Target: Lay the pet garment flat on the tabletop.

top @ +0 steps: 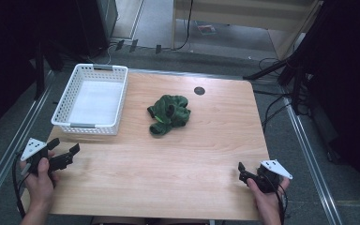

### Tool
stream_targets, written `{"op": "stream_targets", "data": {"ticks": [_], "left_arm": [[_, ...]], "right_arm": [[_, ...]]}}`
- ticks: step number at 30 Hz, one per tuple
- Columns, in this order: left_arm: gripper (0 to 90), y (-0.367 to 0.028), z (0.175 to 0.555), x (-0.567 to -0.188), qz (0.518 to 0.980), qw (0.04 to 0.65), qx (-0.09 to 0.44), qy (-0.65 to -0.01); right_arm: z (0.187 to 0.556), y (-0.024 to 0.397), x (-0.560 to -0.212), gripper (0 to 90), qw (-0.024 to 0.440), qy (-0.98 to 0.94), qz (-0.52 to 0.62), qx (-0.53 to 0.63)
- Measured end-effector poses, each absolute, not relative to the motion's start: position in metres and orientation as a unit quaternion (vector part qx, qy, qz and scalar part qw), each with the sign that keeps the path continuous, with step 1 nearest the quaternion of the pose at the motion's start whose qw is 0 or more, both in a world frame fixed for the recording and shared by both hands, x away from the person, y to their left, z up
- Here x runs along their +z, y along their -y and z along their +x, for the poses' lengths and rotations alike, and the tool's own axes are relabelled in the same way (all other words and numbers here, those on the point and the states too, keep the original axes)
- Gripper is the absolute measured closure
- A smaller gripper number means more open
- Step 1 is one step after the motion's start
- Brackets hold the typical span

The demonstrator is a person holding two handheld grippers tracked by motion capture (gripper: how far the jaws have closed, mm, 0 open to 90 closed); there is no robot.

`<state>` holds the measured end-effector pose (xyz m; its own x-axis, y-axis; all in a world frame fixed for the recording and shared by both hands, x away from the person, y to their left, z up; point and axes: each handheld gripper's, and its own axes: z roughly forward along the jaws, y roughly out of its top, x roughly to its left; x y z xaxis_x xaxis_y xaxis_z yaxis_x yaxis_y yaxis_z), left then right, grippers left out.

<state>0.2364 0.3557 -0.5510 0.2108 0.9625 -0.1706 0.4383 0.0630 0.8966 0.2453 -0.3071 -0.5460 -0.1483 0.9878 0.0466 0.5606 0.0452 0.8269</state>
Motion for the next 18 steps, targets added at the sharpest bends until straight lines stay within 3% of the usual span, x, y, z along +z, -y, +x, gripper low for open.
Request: {"op": "stream_targets", "data": {"ticks": [6, 11, 18], "left_arm": [[13.2, -0.355, 0.236, -0.551, 0.624, 0.465, 0.284, -0.561], [13.2, -0.355, 0.236, -0.551, 0.624, 0.464, 0.285, -0.561], [13.2, -0.355, 0.236, -0.551, 0.628, 0.461, 0.288, -0.557]], "right_arm": [[0.248, 0.308, -0.541, 12.8, 0.282, -0.657, 0.588, 0.377], [0.265, 0.284, -0.528, 12.9, 0.280, -0.681, 0.576, 0.355], [0.302, 0.219, -0.493, 10.8, 0.268, -0.716, 0.518, 0.384]]}}
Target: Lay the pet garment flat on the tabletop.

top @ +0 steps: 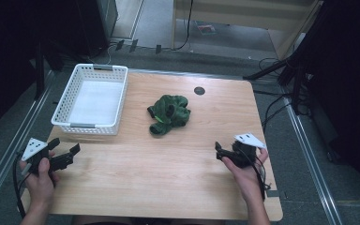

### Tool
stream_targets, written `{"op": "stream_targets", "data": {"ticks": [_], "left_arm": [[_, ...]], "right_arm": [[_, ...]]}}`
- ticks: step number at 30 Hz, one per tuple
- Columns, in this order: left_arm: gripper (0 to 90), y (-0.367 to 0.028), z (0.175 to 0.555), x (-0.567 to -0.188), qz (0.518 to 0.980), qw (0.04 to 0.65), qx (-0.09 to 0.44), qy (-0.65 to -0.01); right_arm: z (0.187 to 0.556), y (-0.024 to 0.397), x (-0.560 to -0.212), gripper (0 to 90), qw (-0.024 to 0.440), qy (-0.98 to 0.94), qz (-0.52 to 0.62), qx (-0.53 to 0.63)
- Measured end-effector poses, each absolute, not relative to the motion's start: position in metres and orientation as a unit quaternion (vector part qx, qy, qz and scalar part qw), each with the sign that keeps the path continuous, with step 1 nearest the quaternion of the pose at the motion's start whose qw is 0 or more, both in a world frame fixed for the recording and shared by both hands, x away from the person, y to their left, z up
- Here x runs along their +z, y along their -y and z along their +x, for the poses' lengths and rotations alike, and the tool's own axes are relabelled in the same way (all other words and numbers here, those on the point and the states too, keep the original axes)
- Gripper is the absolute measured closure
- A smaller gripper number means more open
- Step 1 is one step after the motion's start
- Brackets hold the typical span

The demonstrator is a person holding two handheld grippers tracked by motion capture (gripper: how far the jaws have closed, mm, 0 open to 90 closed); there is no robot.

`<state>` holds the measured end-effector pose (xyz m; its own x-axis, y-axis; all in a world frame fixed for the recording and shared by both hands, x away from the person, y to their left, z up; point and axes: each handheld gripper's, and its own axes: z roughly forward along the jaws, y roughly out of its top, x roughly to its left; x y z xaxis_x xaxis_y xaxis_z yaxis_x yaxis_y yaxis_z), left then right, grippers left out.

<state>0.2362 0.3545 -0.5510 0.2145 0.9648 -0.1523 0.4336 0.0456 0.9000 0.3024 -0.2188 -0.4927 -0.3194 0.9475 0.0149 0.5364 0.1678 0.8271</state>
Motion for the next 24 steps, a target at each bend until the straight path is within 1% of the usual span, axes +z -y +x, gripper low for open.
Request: {"op": "stream_targets", "data": {"ticks": [2, 3, 4, 5, 6, 7, 8, 9, 10, 11, 12, 13, 14, 15, 16, 18, 19, 20, 21, 22, 23, 24], "left_arm": [[13.3, -0.354, 0.236, -0.551, 0.629, 0.461, 0.288, -0.556], [13.3, -0.354, 0.236, -0.551, 0.629, 0.461, 0.288, -0.556], [13.3, -0.354, 0.236, -0.551, 0.629, 0.461, 0.287, -0.556], [13.3, -0.354, 0.236, -0.551, 0.628, 0.462, 0.287, -0.556], [13.3, -0.354, 0.236, -0.551, 0.628, 0.462, 0.287, -0.556], [13.4, -0.354, 0.236, -0.551, 0.629, 0.461, 0.287, -0.556], [13.4, -0.354, 0.236, -0.551, 0.629, 0.461, 0.287, -0.556], [13.4, -0.354, 0.236, -0.551, 0.629, 0.461, 0.287, -0.556], [13.3, -0.354, 0.236, -0.551, 0.630, 0.460, 0.287, -0.556], [13.4, -0.353, 0.236, -0.551, 0.631, 0.459, 0.287, -0.556], [13.4, -0.353, 0.236, -0.551, 0.631, 0.458, 0.288, -0.556], [13.4, -0.353, 0.237, -0.551, 0.633, 0.457, 0.289, -0.555], [13.4, -0.353, 0.237, -0.551, 0.633, 0.456, 0.289, -0.554], [13.4, -0.353, 0.237, -0.551, 0.634, 0.456, 0.289, -0.553], [13.4, -0.353, 0.237, -0.551, 0.635, 0.455, 0.289, -0.553], [13.4, -0.352, 0.237, -0.551, 0.635, 0.456, 0.289, -0.553], [13.4, -0.353, 0.237, -0.551, 0.636, 0.456, 0.289, -0.552], [13.4, -0.353, 0.237, -0.551, 0.635, 0.456, 0.289, -0.552], [13.4, -0.353, 0.236, -0.551, 0.634, 0.457, 0.290, -0.552], [13.4, -0.352, 0.236, -0.551, 0.632, 0.458, 0.292, -0.552], [13.3, -0.352, 0.235, -0.551, 0.634, 0.455, 0.294, -0.552], [13.3, -0.350, 0.234, -0.550, 0.637, 0.446, 0.302, -0.551]], "right_arm": [[0.313, 0.198, -0.486, 10.0, 0.262, -0.725, 0.504, 0.389], [0.313, 0.198, -0.486, 10.0, 0.262, -0.725, 0.504, 0.389], [0.325, 0.178, -0.482, 8.1, 0.255, -0.731, 0.495, 0.395], [0.325, 0.178, -0.482, 8.1, 0.255, -0.731, 0.495, 0.395], [0.330, 0.167, -0.480, 7.4, 0.253, -0.736, 0.489, 0.395], [0.342, 0.147, -0.477, 4.8, 0.242, -0.743, 0.481, 0.398], [0.348, 0.137, -0.476, 3.5, 0.233, -0.747, 0.477, 0.401], [0.348, 0.137, -0.476, 3.5, 0.233, -0.747, 0.477, 0.401], [0.359, 0.118, -0.475, 2.5, 0.226, -0.754, 0.471, 0.398], [0.365, 0.109, -0.475, 2.0, 0.221, -0.755, 0.471, 0.398], [0.365, 0.109, -0.475, 2.0, 0.221, -0.755, 0.471, 0.398], [0.377, 0.093, -0.477, 0.9, 0.207, -0.758, 0.472, 0.399], [0.384, 0.085, -0.479, 0.1, 0.200, -0.761, 0.473, 0.397], [0.384, 0.085, -0.479, 0.1, 0.200, -0.761, 0.473, 0.397], [0.397, 0.072, -0.484, 0.0, 0.196, -0.762, 0.480, 0.387], [0.409, 0.061, -0.494, 0.9, 0.191, -0.763, 0.490, 0.377], [0.415, 0.057, -0.500, 6.0, 0.186, -0.764, 0.496, 0.369], [0.415, 0.057, -0.500, 6.0, 0.186, -0.764, 0.496, 0.369], [0.419, 0.054, -0.508, 14.1, 0.187, -0.764, 0.501, 0.361], [0.421, 0.051, -0.517, 28.2, 0.205, -0.764, 0.501, 0.350], [0.419, 0.049, -0.523, 62.1, 0.243, -0.756, 0.502, 0.344], [0.419, 0.049, -0.523, 62.1, 0.243, -0.756, 0.502, 0.344]]}}
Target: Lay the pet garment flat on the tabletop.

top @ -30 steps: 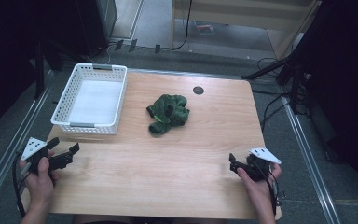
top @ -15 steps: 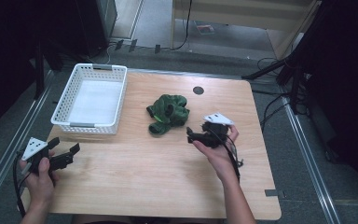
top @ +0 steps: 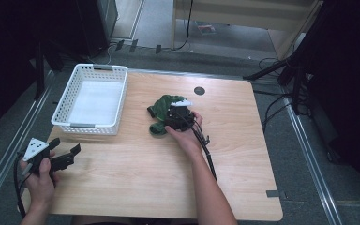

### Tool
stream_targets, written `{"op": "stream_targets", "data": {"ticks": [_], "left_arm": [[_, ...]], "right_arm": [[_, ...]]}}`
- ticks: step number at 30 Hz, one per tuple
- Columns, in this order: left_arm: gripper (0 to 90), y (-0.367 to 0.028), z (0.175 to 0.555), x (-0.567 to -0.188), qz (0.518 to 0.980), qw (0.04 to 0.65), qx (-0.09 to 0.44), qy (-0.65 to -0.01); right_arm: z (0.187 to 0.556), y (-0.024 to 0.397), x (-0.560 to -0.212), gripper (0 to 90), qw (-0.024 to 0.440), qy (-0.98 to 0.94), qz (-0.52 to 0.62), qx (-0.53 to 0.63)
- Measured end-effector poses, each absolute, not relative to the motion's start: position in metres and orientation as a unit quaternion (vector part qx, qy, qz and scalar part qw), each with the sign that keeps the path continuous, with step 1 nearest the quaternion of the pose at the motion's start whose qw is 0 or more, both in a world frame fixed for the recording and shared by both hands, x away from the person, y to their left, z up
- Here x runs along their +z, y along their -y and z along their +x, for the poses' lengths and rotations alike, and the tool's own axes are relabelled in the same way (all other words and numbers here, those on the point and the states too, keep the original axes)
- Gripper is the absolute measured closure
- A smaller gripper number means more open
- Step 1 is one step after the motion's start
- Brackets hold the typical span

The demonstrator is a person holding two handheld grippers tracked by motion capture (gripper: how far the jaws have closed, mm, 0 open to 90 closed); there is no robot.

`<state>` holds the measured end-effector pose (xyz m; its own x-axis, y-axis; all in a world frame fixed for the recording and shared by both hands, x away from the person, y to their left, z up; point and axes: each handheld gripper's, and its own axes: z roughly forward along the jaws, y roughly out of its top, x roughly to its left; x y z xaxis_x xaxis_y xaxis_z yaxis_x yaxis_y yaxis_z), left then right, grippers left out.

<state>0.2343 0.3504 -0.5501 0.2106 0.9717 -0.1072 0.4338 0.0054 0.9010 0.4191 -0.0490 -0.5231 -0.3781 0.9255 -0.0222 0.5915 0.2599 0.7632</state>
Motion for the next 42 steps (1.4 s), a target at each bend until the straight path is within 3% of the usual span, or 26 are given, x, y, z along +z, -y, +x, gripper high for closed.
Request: {"op": "stream_targets", "data": {"ticks": [1, 2, 8, 19, 23, 24, 25, 30, 37, 42], "left_arm": [[13.5, -0.347, 0.233, -0.549, 0.643, 0.436, 0.310, -0.547], [13.5, -0.340, 0.230, -0.544, 0.657, 0.425, 0.319, -0.534], [13.5, -0.310, 0.231, -0.529, 0.658, 0.458, 0.285, -0.526], [13.5, -0.211, 0.239, -0.498, 0.709, 0.514, 0.227, -0.426], [13.5, -0.183, 0.241, -0.508, 0.737, 0.511, 0.202, -0.394], [13.5, -0.179, 0.240, -0.513, 0.741, 0.509, 0.196, -0.391], [13.5, -0.175, 0.239, -0.518, 0.749, 0.504, 0.189, -0.387], [13.5, -0.162, 0.239, -0.534, 0.767, 0.491, 0.161, -0.380], [14.2, -0.151, 0.241, -0.532, 0.765, 0.500, 0.149, -0.376], [17.0, -0.136, 0.243, -0.538, 0.791, 0.495, 0.084, -0.349]], "right_arm": [[0.414, 0.055, -0.521, 75.8, 0.230, -0.734, 0.511, 0.384], [0.411, 0.057, -0.518, 78.3, 0.229, -0.727, 0.512, 0.396], [0.377, 0.067, -0.490, 82.3, 0.219, -0.722, 0.481, 0.447], [0.295, 0.081, -0.446, 82.1, 0.178, -0.717, 0.413, 0.532], [0.272, 0.098, -0.456, 76.2, 0.157, -0.717, 0.419, 0.535], [0.269, 0.104, -0.465, 67.8, 0.160, -0.723, 0.421, 0.524], [0.270, 0.114, -0.475, 52.2, 0.162, -0.727, 0.434, 0.507], [0.276, 0.146, -0.485, 36.4, 0.190, -0.702, 0.480, 0.491], [0.283, 0.171, -0.493, 35.5, 0.182, -0.671, 0.529, 0.486], [0.277, 0.153, -0.494, 32.3, 0.149, -0.688, 0.494, 0.511]]}}
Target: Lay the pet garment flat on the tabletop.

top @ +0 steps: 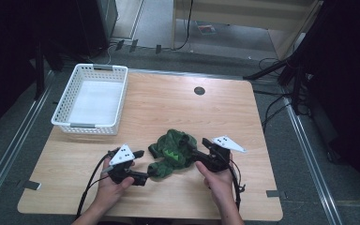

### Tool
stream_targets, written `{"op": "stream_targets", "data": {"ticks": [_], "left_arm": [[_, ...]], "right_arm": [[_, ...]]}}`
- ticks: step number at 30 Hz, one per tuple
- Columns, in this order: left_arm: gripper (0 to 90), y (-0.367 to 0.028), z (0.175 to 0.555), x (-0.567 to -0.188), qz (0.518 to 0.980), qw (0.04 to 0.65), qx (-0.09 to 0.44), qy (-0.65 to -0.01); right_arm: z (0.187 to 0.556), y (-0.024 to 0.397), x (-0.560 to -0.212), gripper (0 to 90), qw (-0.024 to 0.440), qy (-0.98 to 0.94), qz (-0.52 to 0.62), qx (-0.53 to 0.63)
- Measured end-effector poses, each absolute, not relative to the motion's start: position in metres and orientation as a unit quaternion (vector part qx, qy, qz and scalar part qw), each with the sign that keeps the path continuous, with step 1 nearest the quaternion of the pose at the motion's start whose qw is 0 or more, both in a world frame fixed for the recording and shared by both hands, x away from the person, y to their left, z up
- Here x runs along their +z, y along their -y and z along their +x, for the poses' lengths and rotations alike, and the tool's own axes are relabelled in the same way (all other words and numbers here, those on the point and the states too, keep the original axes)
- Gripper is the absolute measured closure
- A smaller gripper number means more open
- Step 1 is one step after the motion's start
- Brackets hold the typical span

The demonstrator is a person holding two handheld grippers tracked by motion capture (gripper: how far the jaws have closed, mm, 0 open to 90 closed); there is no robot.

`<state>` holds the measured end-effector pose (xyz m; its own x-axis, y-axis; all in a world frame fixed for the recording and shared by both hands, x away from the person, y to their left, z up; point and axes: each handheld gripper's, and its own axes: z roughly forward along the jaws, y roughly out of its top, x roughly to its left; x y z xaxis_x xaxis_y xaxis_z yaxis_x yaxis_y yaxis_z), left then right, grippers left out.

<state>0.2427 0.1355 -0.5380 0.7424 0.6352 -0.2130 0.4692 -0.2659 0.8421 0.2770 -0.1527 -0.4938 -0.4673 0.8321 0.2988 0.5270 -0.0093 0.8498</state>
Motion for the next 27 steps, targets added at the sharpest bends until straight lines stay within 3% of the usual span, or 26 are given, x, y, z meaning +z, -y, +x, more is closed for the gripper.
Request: {"op": "stream_targets", "data": {"ticks": [1, 2, 3, 4, 5, 6, 7, 8, 10, 13, 17, 19, 20, 21, 23, 25, 27], "left_arm": [[17.0, -0.132, 0.242, -0.539, 0.796, 0.489, 0.083, -0.348], [25.1, -0.128, 0.242, -0.540, 0.799, 0.481, 0.084, -0.351], [31.6, -0.126, 0.242, -0.541, 0.803, 0.473, 0.084, -0.353], [37.9, -0.124, 0.242, -0.543, 0.807, 0.467, 0.082, -0.353], [54.3, -0.124, 0.242, -0.544, 0.811, 0.463, 0.079, -0.350], [54.3, -0.123, 0.242, -0.546, 0.818, 0.455, 0.080, -0.344], [69.3, -0.124, 0.241, -0.547, 0.825, 0.448, 0.077, -0.336], [69.3, -0.124, 0.241, -0.547, 0.827, 0.448, 0.072, -0.333], [89.9, -0.128, 0.241, -0.547, 0.832, 0.438, 0.073, -0.334], [90.0, -0.136, 0.243, -0.547, 0.837, 0.424, 0.069, -0.340], [90.0, -0.150, 0.247, -0.548, 0.828, 0.419, 0.069, -0.366], [88.3, -0.154, 0.248, -0.548, 0.812, 0.437, 0.059, -0.382], [67.9, -0.155, 0.248, -0.547, 0.806, 0.445, 0.053, -0.387], [67.9, -0.154, 0.248, -0.546, 0.798, 0.456, 0.044, -0.392], [48.9, -0.149, 0.247, -0.544, 0.790, 0.475, 0.029, -0.387], [39.5, -0.142, 0.244, -0.543, 0.789, 0.483, 0.034, -0.378], [38.1, -0.136, 0.243, -0.543, 0.788, 0.487, 0.035, -0.374]], "right_arm": [[0.276, 0.148, -0.494, 32.0, 0.145, -0.694, 0.482, 0.514], [0.275, 0.143, -0.495, 33.3, 0.143, -0.701, 0.475, 0.512], [0.274, 0.138, -0.496, 40.1, 0.149, -0.709, 0.470, 0.504], [0.273, 0.135, -0.497, 51.5, 0.171, -0.713, 0.471, 0.490], [0.274, 0.133, -0.501, 73.2, 0.182, -0.724, 0.478, 0.463], [0.274, 0.133, -0.501, 73.2, 0.182, -0.724, 0.478, 0.463], [0.275, 0.142, -0.505, 82.2, 0.170, -0.713, 0.490, 0.473], [0.275, 0.142, -0.505, 82.2, 0.170, -0.713, 0.490, 0.473], [0.273, 0.155, -0.508, 83.6, 0.164, -0.701, 0.513, 0.468], [0.268, 0.160, -0.512, 83.0, 0.167, -0.698, 0.525, 0.457], [0.256, 0.180, -0.525, 75.3, 0.152, -0.682, 0.582, 0.415], [0.250, 0.194, -0.533, 64.1, 0.133, -0.671, 0.606, 0.406], [0.243, 0.205, -0.533, 54.6, 0.135, -0.663, 0.613, 0.407], [0.243, 0.205, -0.533, 54.6, 0.135, -0.663, 0.613, 0.407], [0.237, 0.213, -0.525, 48.7, 0.171, -0.652, 0.607, 0.421], [0.234, 0.215, -0.513, 45.2, 0.227, -0.641, 0.594, 0.431], [0.234, 0.212, -0.505, 44.1, 0.255, -0.635, 0.577, 0.446]]}}
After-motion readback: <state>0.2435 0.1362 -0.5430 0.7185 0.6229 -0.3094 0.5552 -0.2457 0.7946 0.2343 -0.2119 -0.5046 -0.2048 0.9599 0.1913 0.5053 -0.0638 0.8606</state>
